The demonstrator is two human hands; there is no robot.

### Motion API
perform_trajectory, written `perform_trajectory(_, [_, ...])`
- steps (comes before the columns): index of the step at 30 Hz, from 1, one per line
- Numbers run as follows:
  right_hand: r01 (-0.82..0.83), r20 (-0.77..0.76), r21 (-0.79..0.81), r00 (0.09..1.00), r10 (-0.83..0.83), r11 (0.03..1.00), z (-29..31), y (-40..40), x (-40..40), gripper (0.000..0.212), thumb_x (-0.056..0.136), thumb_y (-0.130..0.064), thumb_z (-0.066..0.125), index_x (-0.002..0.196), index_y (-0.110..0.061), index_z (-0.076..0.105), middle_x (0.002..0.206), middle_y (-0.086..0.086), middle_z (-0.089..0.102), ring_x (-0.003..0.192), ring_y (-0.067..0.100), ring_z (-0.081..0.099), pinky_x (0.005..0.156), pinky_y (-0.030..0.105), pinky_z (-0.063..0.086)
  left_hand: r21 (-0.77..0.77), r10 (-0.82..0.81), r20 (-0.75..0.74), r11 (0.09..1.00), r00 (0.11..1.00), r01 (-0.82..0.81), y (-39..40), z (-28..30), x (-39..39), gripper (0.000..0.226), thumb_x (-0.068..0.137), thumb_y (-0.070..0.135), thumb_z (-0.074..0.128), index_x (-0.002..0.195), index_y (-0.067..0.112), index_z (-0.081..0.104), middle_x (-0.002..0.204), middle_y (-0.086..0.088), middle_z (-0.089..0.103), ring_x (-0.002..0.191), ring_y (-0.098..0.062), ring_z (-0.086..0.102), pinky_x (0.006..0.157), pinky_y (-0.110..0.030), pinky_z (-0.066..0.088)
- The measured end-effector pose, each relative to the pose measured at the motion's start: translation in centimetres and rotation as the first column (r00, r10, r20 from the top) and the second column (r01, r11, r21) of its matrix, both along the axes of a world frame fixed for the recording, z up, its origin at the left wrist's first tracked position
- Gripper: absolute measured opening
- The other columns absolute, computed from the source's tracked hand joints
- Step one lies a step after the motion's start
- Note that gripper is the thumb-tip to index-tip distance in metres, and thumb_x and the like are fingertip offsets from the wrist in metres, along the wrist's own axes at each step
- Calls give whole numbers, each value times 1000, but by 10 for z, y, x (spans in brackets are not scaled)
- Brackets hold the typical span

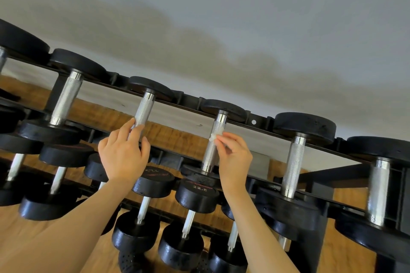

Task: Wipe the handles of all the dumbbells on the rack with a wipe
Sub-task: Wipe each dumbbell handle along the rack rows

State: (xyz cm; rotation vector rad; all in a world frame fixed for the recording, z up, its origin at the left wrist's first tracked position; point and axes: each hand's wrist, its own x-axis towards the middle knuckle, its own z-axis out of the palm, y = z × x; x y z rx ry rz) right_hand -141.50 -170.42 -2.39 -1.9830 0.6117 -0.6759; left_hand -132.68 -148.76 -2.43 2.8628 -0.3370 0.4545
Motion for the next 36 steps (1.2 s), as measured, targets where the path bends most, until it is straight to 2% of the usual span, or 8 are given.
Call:
perform_trajectory(3, [-5, -13, -10, 1000, 5, 1000, -3, 4, -5, 17, 83, -13, 72, 99, -11, 76, 104, 1, 66, 95, 9, 63, 80, 22, 55, 3, 5, -6, 1000, 1000, -5, 1, -1, 0, 39, 92, 32, 45, 114, 11, 69, 129, -11, 63, 101, -35, 63, 81, -47, 43])
perform_trajectory(9, [-51, -61, 28, 997, 52, 998, 7, 4, -21, 15, 79, -6, 74, 92, -13, 76, 97, -1, 65, 91, -6, 58, 77, 4, 44, 7, 11, -28, 1000, 1000, -10, 0, 1, 0, 39, 91, 32, 46, 115, 11, 69, 129, -11, 63, 102, -35, 63, 82, -47, 43])
perform_trajectory(15, [-15, -59, 165, 998, 25, 986, 14, 3, -14, 17, 79, -5, 74, 90, -18, 75, 93, 0, 64, 89, -7, 56, 75, 2, 40, 15, 10, -32, 1000, 999, -10, -1, 1, 1, 38, 91, 31, 47, 115, 11, 68, 129, -12, 63, 101, -35, 63, 82, -47, 44])
perform_trajectory(21, [-137, -112, 295, 978, 177, 946, 13, -2, -34, 18, 77, -4, 76, 82, -21, 75, 88, 2, 69, 85, 0, 62, 76, 7, 44, 5, 17, -36, 1000, 999, -17, -2, 2, -1, 39, 92, 32, 46, 116, 10, 68, 129, -12, 63, 103, -36, 63, 83, -48, 45])
perform_trajectory(26, [-96, -99, 292, 987, 129, 951, 16, -7, -24, 20, 77, -2, 75, 81, -22, 74, 90, 0, 68, 87, -1, 61, 77, 6, 43, 10, 18, -38, 1000, 999, -17, 0, 1, 0, 40, 92, 33, 45, 117, 10, 67, 130, -12, 62, 103, -35, 62, 84, -48, 45])
perform_trajectory(32, [-183, -194, 269, 951, 240, 946, 11, -4, -36, 20, 73, -9, 81, 75, -27, 74, 84, -6, 68, 84, 2, 62, 78, 12, 46, 1, 9, -18, 1000, 1000, -9, -1, 0, 0, 39, 92, 32, 46, 116, 11, 67, 129, -12, 63, 103, -35, 63, 83, -48, 45])
perform_trajectory(36, [-161, -202, 199, 958, 201, 967, 17, -8, -25, 12, 72, -9, 81, 76, -20, 75, 84, -5, 67, 86, 0, 59, 77, 6, 41, 1, 13, -23, 1000, 1000, -13, -1, 0, 0, 40, 91, 32, 46, 117, 11, 67, 129, -12, 63, 103, -35, 63, 83, -48, 46])
